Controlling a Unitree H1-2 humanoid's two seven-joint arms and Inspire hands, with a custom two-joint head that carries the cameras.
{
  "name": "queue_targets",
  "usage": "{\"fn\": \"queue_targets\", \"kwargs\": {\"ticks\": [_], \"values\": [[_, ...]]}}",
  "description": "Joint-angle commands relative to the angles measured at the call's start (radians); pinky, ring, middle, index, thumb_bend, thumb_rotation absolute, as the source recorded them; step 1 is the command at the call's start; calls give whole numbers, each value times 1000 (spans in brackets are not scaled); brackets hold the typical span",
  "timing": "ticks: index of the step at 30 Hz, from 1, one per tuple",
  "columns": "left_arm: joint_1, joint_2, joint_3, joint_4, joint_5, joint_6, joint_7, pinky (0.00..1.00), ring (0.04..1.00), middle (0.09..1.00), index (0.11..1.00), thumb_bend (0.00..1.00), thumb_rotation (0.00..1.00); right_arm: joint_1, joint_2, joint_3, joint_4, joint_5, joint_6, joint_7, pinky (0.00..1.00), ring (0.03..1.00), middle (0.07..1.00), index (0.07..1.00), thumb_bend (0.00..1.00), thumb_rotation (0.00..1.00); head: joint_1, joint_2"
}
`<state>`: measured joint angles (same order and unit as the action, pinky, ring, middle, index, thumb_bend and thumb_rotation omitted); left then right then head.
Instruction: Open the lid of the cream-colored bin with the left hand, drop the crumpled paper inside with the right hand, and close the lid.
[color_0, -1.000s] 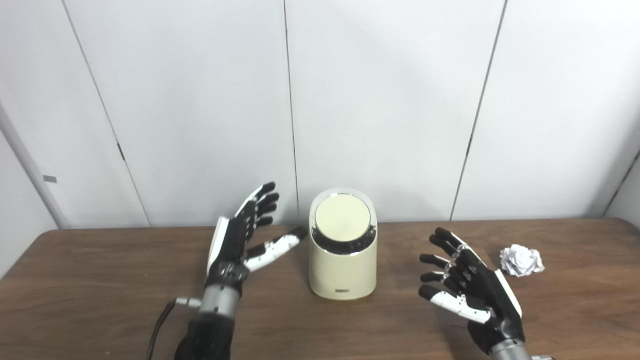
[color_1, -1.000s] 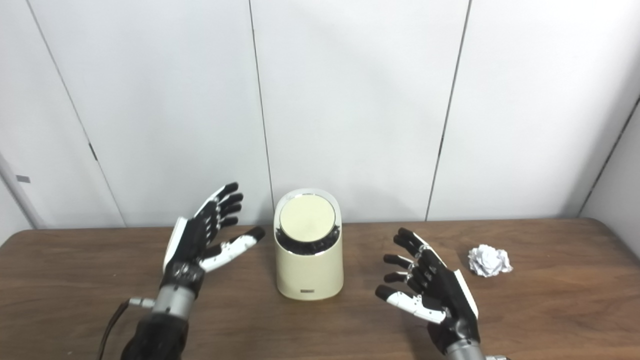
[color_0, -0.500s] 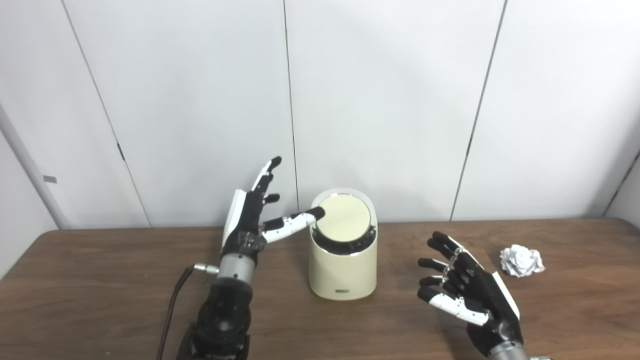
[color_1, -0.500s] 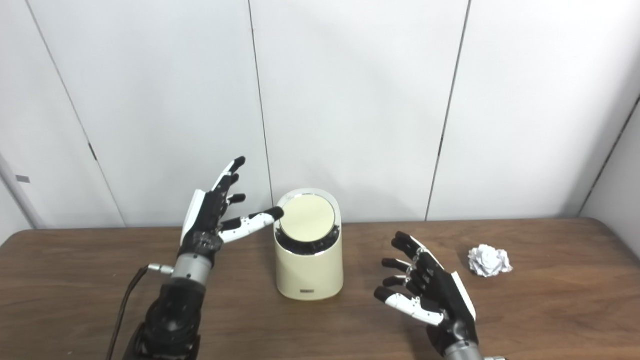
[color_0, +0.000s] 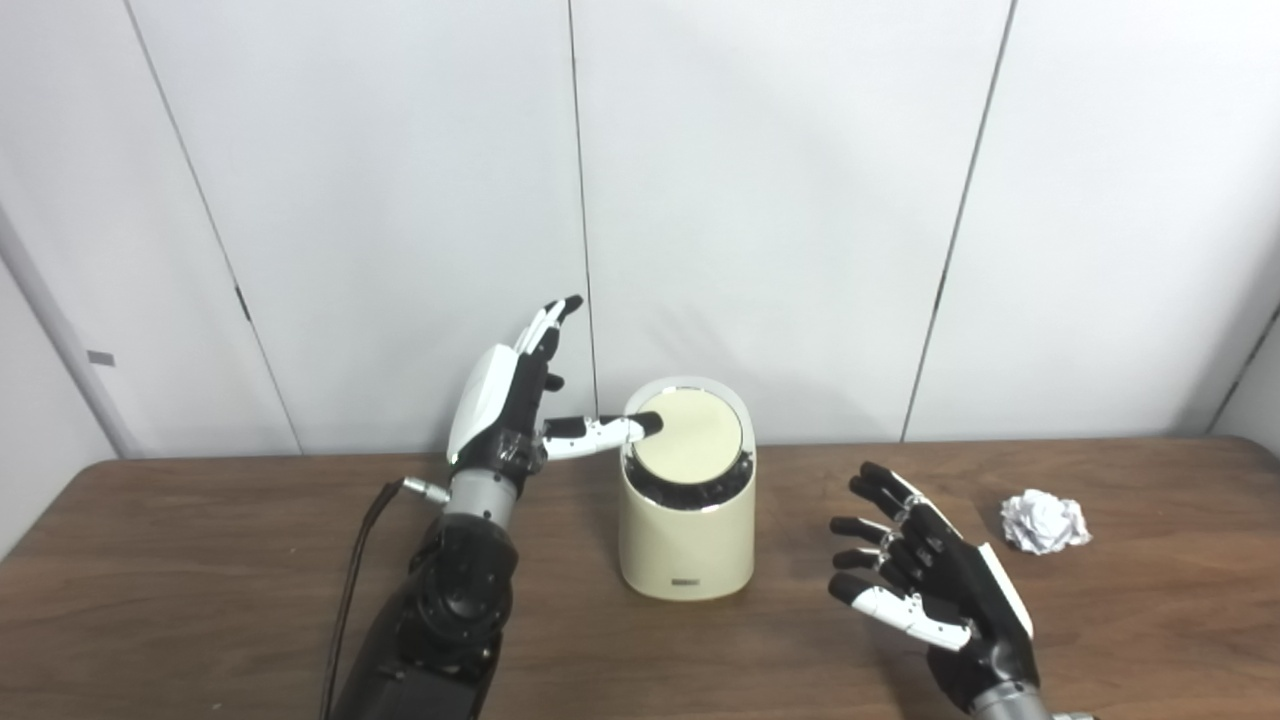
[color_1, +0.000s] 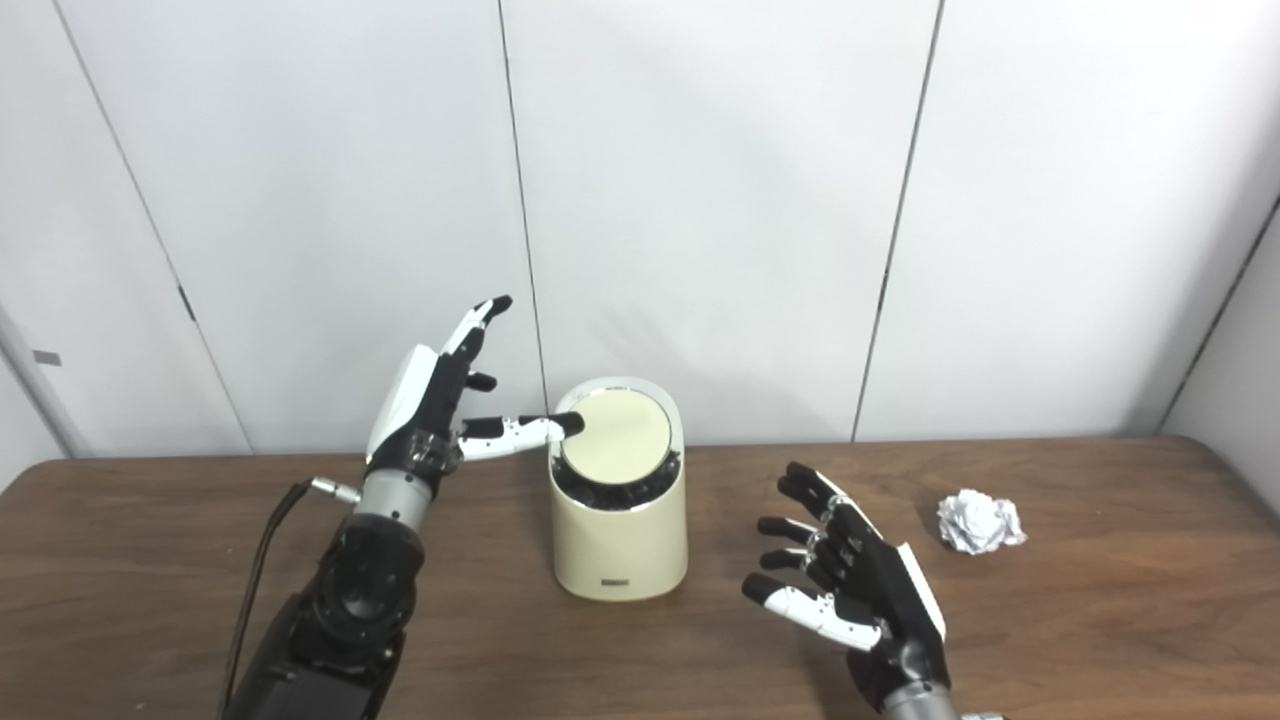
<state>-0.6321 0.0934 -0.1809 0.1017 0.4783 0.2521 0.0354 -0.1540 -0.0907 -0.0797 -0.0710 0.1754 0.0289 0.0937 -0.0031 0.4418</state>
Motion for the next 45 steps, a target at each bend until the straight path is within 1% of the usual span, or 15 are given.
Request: {"fn": "queue_targets", "kwargs": {"ticks": [1,5,9,13,15,18,22,25,27,30,33,36,40,43,45], "values": [[-62,9,-11,-16,30,-6,4,767,1000,1000,1000,988,315,-33,-1,-3,-41,-2,-31,-5,584,716,858,840,825,140,-2,3],[-71,12,-25,-4,47,-8,-6,821,1000,1000,1000,1000,308,-35,5,-5,-46,6,-23,-8,574,711,855,838,835,124,-5,4],[-78,13,-41,10,70,-3,-9,848,1000,1000,1000,1000,304,-35,6,0,-45,-5,-27,-12,570,714,857,839,836,146,-8,4],[-82,13,-50,28,85,-5,-5,874,1000,1000,1000,986,286,-37,10,2,-45,-9,-26,-15,564,704,855,836,834,132,-10,3],[-85,12,-55,37,93,-1,-5,876,1000,1000,1000,991,290,-37,13,5,-47,-16,-25,-19,577,705,854,834,817,108,-12,3],[-86,12,-60,46,97,0,-8,900,1000,1000,1000,1000,311,-37,16,8,-50,-24,-24,-22,580,708,854,833,808,108,-15,3],[-83,14,-73,63,105,-12,-2,896,1000,1000,1000,1000,317,-38,18,6,-46,-24,-32,-21,575,709,853,831,810,113,-17,2],[-83,13,-90,78,122,-7,0,866,1000,1000,1000,999,290,-39,16,6,-43,-22,-38,-17,583,703,852,834,825,133,-17,0],[-84,10,-96,89,133,-3,2,868,1000,1000,1000,996,283,-38,19,7,-51,-25,-33,-19,591,703,853,838,826,147,-17,-1],[-86,7,-103,114,143,-11,13,862,1000,1000,1000,1000,281,-37,21,8,-57,-22,-30,-19,591,710,859,842,804,109,-19,0],[-86,6,-115,129,157,-20,26,854,1000,1000,1000,1000,277,-38,23,7,-59,-23,-29,-22,592,709,859,841,811,109,-20,0],[-89,7,-131,143,185,-26,40,838,1000,1000,1000,1000,281,-38,24,6,-57,-14,-28,-17,597,706,858,837,833,129,-21,0],[-100,14,-168,140,246,8,30,818,1000,1000,1000,1000,284,-38,21,8,-54,-16,-37,-12,605,706,860,840,835,142,-21,5],[-113,12,-184,129,283,42,18,857,1000,1000,1000,1000,264,-36,21,11,-57,-25,-39,-13,598,705,861,841,839,165,-19,7],[-124,11,-193,122,306,64,10,863,1000,1000,1000,1000,258,-36,22,11,-58,-24,-35,-14,596,701,859,841,844,174,-19,7]]}}
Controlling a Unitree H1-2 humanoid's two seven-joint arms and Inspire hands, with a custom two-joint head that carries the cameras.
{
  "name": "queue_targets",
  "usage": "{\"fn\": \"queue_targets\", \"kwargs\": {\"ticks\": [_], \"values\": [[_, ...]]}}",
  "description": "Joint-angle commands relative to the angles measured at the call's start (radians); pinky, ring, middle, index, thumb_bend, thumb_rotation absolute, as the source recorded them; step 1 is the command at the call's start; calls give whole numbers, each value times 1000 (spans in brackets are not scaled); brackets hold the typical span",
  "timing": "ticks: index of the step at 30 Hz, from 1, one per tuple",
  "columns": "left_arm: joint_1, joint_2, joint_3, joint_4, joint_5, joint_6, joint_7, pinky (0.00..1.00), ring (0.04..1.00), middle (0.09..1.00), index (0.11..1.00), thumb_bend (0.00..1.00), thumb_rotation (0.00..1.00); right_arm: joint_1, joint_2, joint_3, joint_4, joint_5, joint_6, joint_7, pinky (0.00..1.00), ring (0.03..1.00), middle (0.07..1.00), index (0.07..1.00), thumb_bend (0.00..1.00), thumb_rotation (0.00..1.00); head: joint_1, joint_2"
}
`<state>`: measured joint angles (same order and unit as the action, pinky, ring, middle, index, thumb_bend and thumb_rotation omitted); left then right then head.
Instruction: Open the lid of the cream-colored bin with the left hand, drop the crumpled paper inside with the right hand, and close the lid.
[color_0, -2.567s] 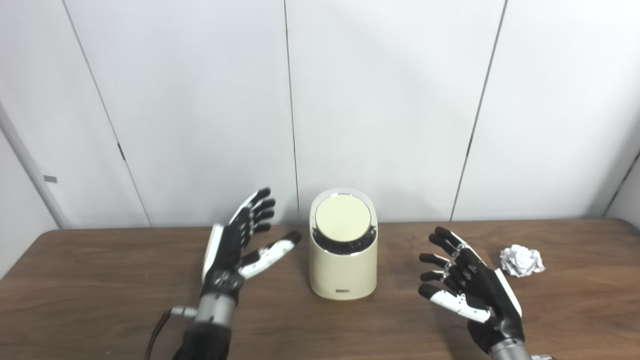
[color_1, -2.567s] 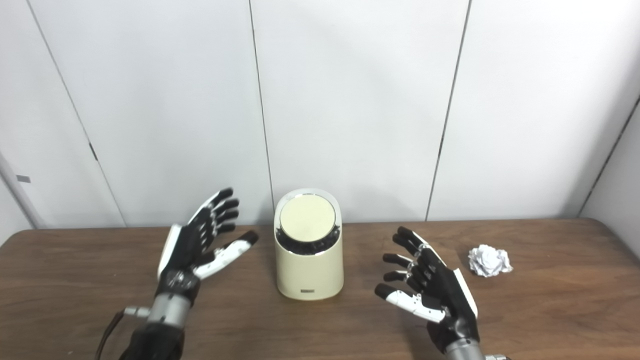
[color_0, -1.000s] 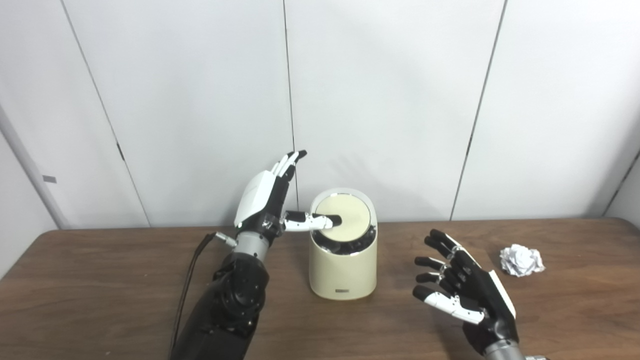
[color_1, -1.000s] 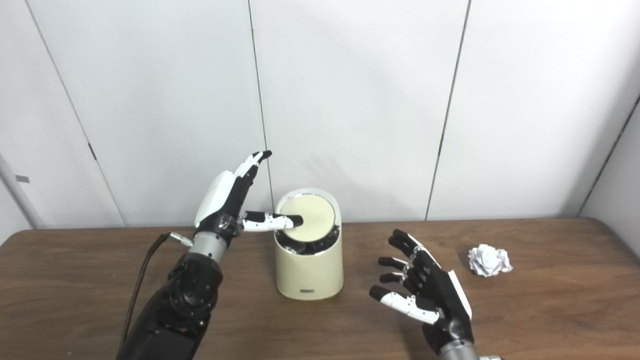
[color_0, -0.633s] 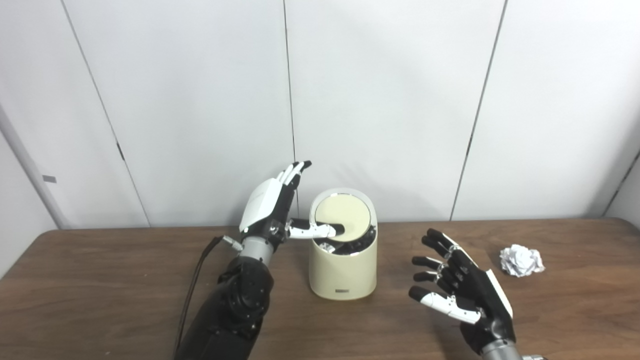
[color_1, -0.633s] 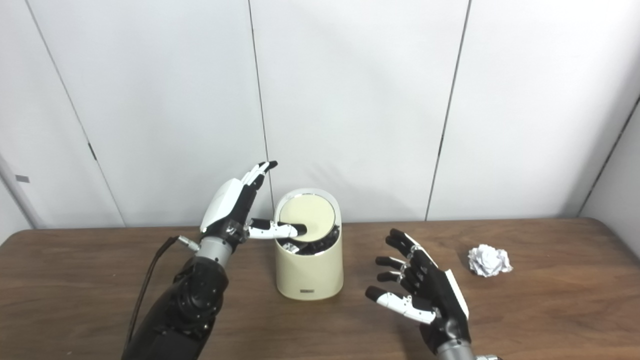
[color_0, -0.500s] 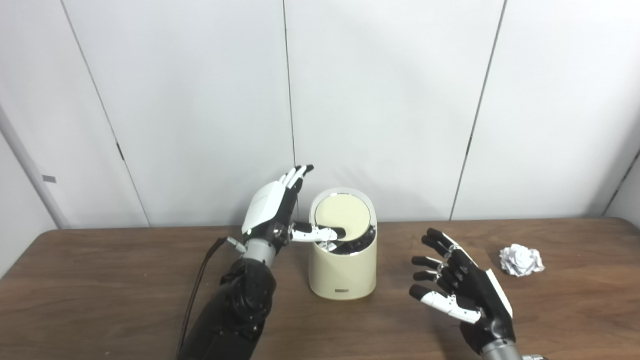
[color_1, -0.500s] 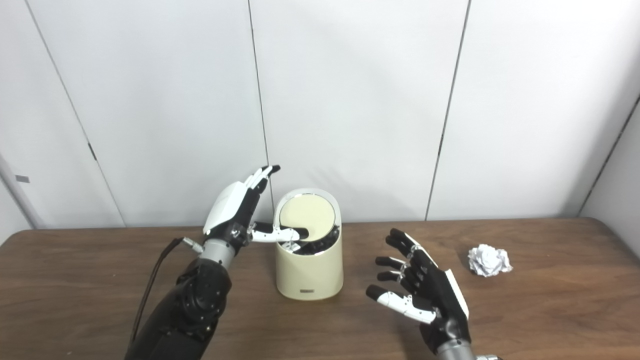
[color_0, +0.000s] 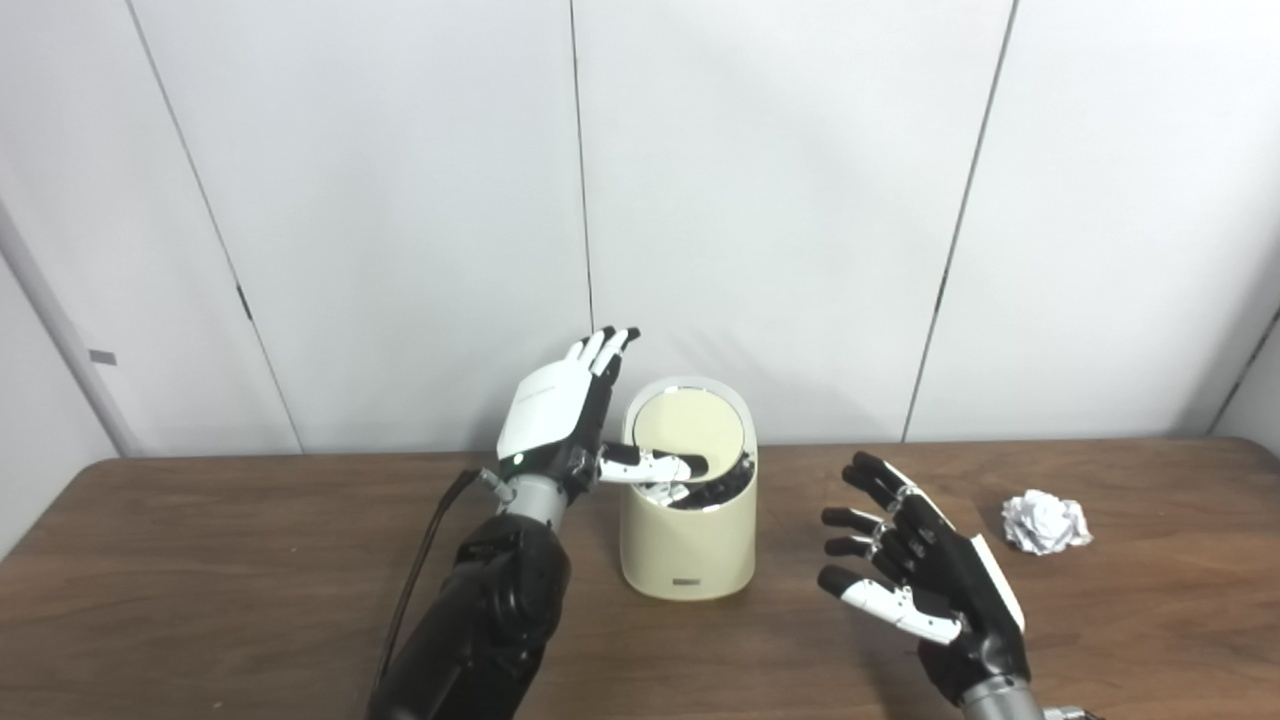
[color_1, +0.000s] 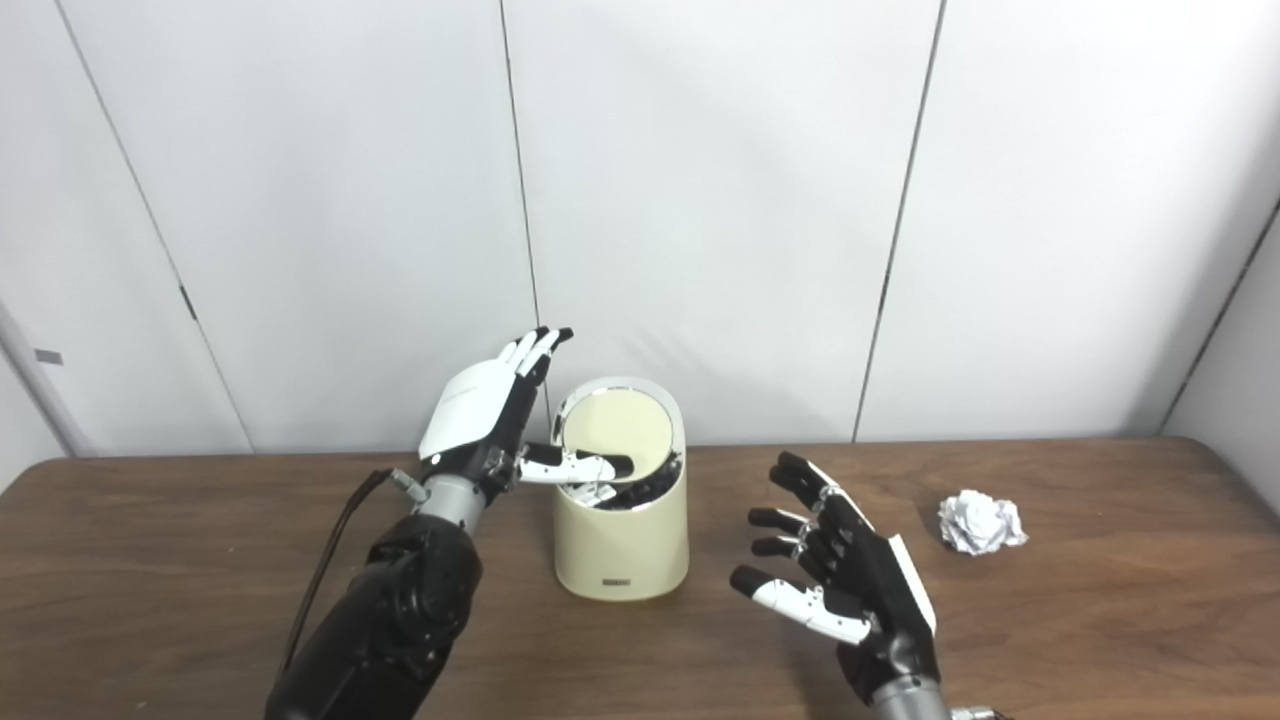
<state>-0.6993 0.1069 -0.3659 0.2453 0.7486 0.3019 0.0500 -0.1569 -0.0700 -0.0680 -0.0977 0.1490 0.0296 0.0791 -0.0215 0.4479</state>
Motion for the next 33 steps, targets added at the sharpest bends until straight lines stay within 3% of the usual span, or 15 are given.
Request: {"fn": "queue_targets", "kwargs": {"ticks": [1,14,23,28,33], "values": [[-63,-2,-12,-26,43,23,-11,864,1000,1000,1000,996,244,-33,2,-1,-31,4,-35,1,593,701,857,839,848,175,0,1],[-138,34,-78,-94,197,111,-130,875,1000,1000,1000,1000,96,-33,4,5,-49,-1,-15,-6,583,702,852,832,853,186,7,15],[-151,56,-89,-98,241,109,-172,836,1000,1000,1000,977,1,-35,2,9,-53,-7,-10,-5,566,700,855,833,846,188,10,22],[-163,75,-111,-98,270,107,-236,874,1000,1000,1000,974,0,-38,2,10,-59,-2,-7,-1,562,698,854,834,835,180,7,28],[-156,86,-143,-71,288,88,-258,927,1000,1000,1000,969,0,-37,3,8,-65,8,-1,1,563,698,859,833,830,168,3,29]]}}
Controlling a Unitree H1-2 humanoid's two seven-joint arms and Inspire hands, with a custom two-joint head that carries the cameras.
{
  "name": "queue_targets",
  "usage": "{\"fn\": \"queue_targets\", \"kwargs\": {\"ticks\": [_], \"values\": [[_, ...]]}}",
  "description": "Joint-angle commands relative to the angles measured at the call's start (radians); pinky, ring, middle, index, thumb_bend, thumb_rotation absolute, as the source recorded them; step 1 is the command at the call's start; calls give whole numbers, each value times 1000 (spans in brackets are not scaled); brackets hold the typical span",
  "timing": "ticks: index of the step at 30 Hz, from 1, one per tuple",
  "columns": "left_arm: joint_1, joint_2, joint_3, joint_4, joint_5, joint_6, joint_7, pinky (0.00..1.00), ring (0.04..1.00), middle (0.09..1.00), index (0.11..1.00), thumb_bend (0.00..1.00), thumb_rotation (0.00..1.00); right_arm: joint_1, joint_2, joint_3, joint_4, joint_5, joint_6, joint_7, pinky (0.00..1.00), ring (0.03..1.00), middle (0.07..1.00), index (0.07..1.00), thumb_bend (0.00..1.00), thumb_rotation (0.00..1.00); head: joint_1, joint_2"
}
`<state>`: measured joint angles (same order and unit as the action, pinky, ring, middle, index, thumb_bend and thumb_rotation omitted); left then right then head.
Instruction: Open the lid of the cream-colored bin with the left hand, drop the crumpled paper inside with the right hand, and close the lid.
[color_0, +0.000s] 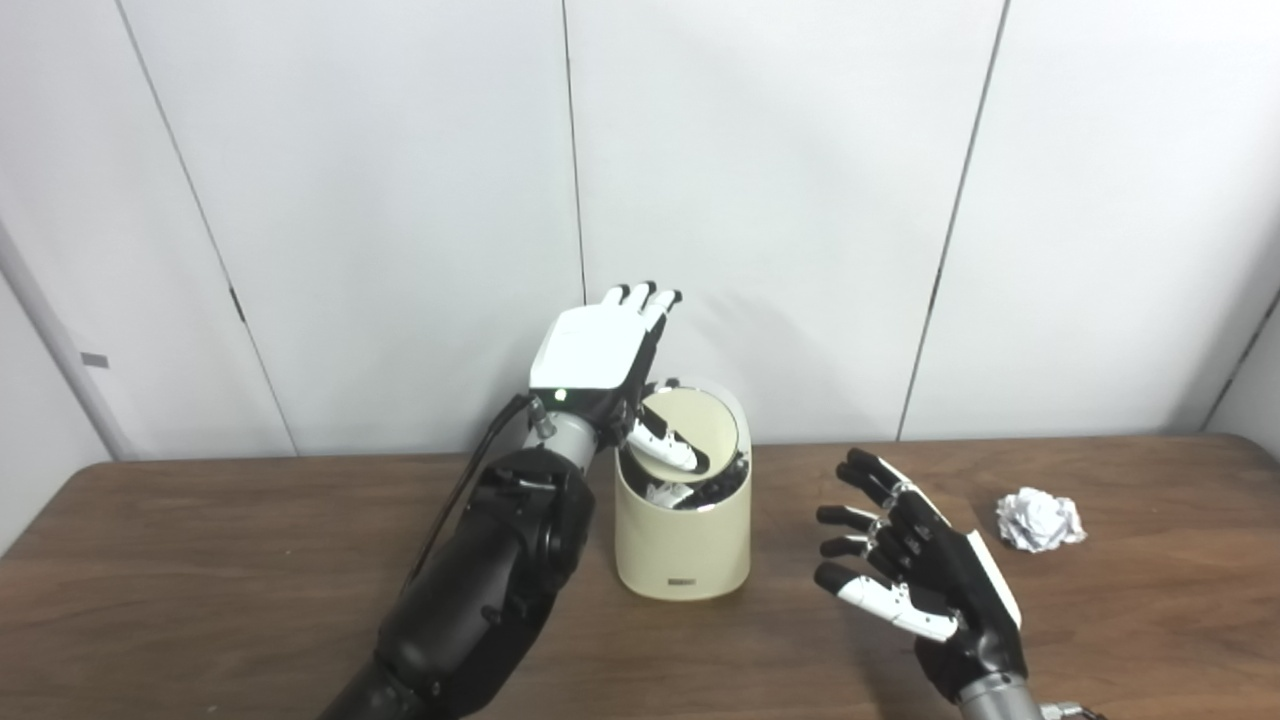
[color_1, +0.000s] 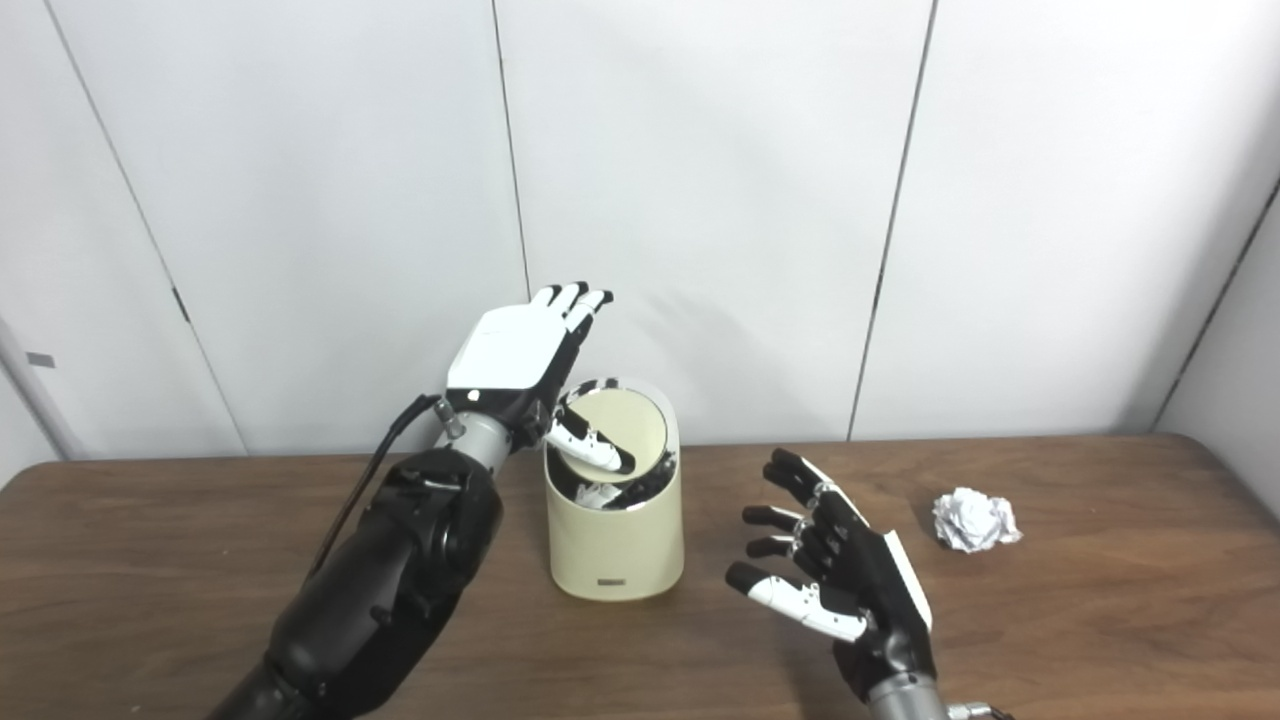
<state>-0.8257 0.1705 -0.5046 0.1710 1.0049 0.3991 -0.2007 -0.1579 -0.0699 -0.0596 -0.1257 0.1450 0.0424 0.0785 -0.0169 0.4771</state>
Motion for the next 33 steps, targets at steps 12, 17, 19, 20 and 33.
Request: {"fn": "queue_targets", "kwargs": {"ticks": [12,17,19,20,33], "values": [[18,5,-34,56,21,-35,-25,860,1000,1000,1000,893,0,-23,8,-3,-79,17,13,-7,571,688,857,828,824,134,-11,17],[23,5,-34,75,10,-48,-8,879,1000,1000,1000,880,0,-26,5,-5,-68,14,11,-6,583,691,858,833,832,143,-12,15],[20,5,-36,83,14,-49,-1,874,1000,1000,1000,888,0,-28,5,-6,-65,17,11,-4,583,690,856,832,829,137,-10,13],[18,5,-39,88,19,-49,4,873,1000,1000,1000,883,0,-30,4,-5,-63,17,9,-3,584,692,859,833,831,140,-8,10],[-2,24,-17,46,19,-44,10,889,1000,1000,1000,882,0,-32,7,-2,-35,6,-13,-2,571,698,856,831,844,176,0,-6]]}}
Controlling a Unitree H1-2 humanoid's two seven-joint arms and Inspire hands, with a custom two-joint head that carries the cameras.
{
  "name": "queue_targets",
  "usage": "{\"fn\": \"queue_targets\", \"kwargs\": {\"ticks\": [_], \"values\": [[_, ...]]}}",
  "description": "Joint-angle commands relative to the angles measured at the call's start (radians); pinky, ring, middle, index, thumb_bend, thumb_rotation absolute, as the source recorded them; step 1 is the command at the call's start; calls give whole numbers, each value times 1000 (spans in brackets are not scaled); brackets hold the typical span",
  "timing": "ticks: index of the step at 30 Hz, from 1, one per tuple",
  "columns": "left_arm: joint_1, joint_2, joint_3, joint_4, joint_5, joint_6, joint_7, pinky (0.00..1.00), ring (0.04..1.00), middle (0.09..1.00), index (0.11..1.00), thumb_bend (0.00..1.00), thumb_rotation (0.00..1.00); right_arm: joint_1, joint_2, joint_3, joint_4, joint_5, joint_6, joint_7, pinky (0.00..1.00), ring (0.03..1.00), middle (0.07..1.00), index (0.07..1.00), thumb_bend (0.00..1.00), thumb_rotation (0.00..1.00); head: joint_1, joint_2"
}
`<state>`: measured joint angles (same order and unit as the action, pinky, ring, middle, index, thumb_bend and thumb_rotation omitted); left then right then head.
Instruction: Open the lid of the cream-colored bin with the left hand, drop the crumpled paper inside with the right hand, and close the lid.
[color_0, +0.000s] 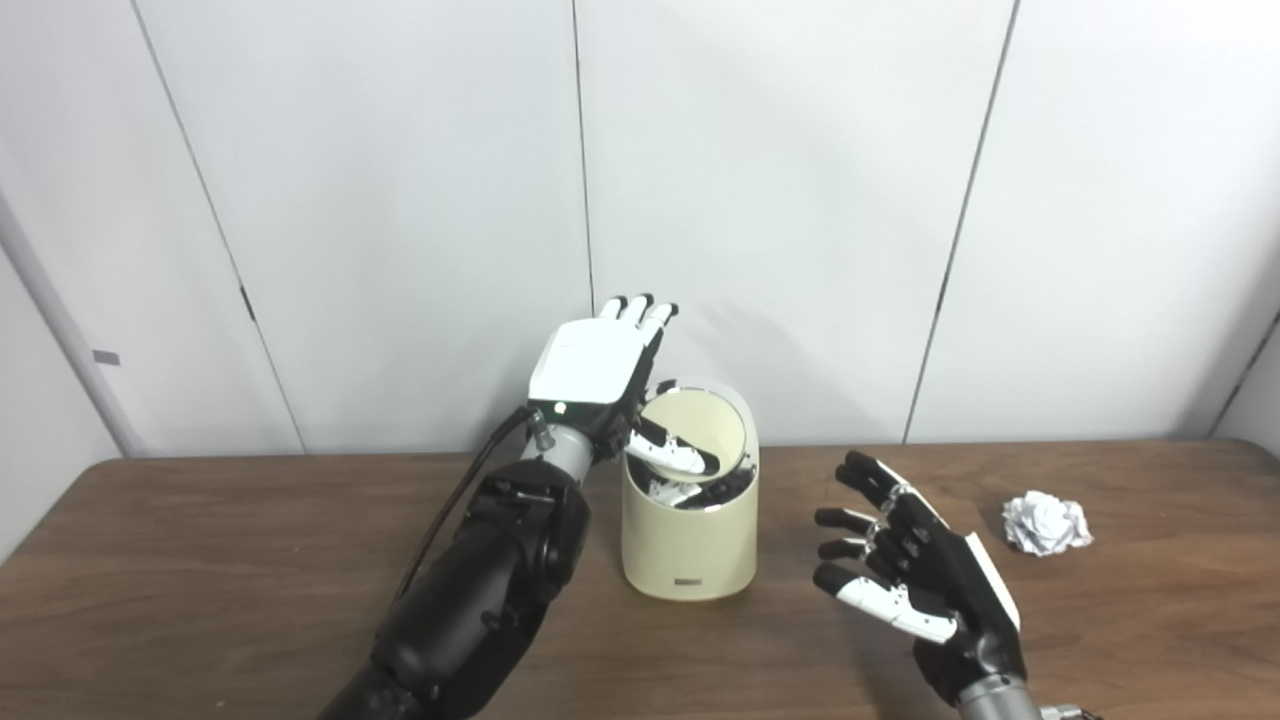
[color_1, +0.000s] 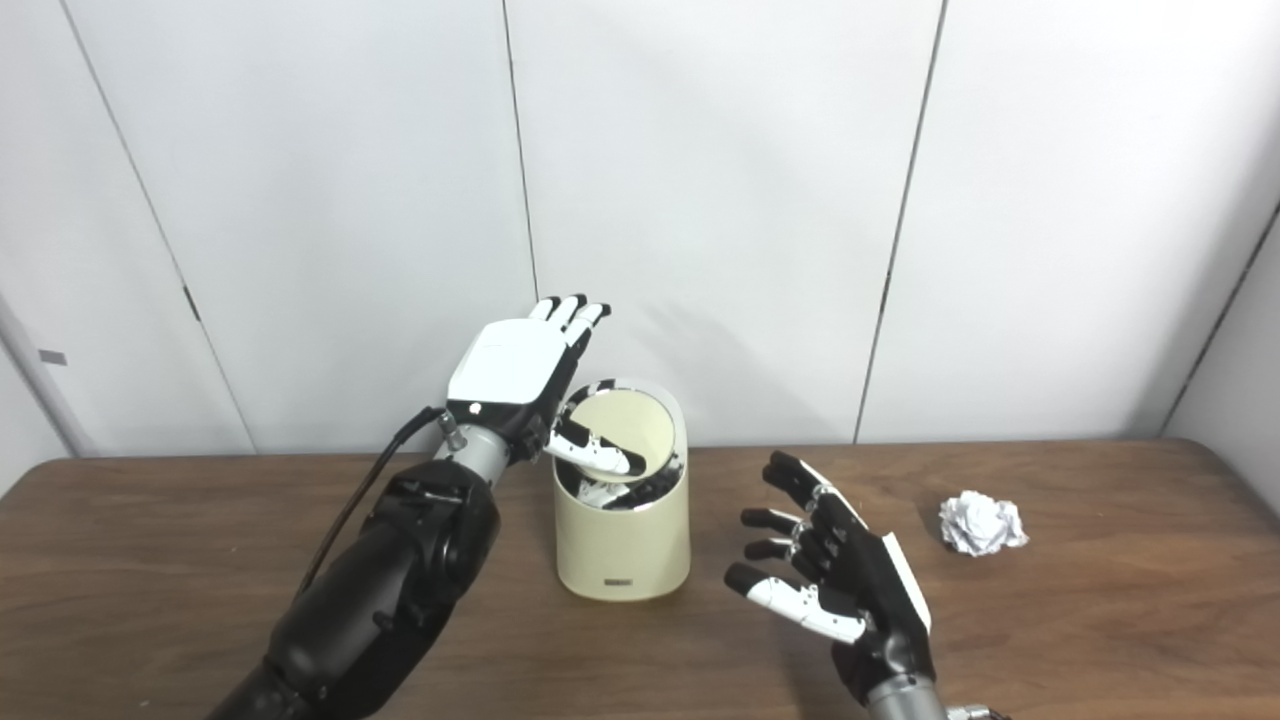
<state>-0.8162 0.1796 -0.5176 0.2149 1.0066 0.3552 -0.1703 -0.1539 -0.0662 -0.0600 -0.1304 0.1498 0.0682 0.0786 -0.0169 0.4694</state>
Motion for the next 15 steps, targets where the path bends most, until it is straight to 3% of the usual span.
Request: {"fn": "queue_targets", "kwargs": {"ticks": [1,10,11,15], "values": [[-12,14,4,-2,14,-1,-11,892,1000,1000,1000,887,0,-36,4,0,-30,-2,-40,-3,572,696,854,829,842,176,1,-2],[-27,-15,145,-42,-65,-41,152,707,945,987,990,862,82,-38,6,0,-19,-5,-38,-5,560,701,852,831,837,178,5,-8],[-29,-16,164,-50,-88,-50,157,641,886,946,937,823,96,-39,6,0,-18,-6,-36,-6,560,699,850,828,839,178,8,-10],[-25,-30,236,-75,-172,-65,165,575,801,880,870,770,135,-41,6,0,-16,-2,-40,-2,555,686,847,829,833,171,8,-12]]}}
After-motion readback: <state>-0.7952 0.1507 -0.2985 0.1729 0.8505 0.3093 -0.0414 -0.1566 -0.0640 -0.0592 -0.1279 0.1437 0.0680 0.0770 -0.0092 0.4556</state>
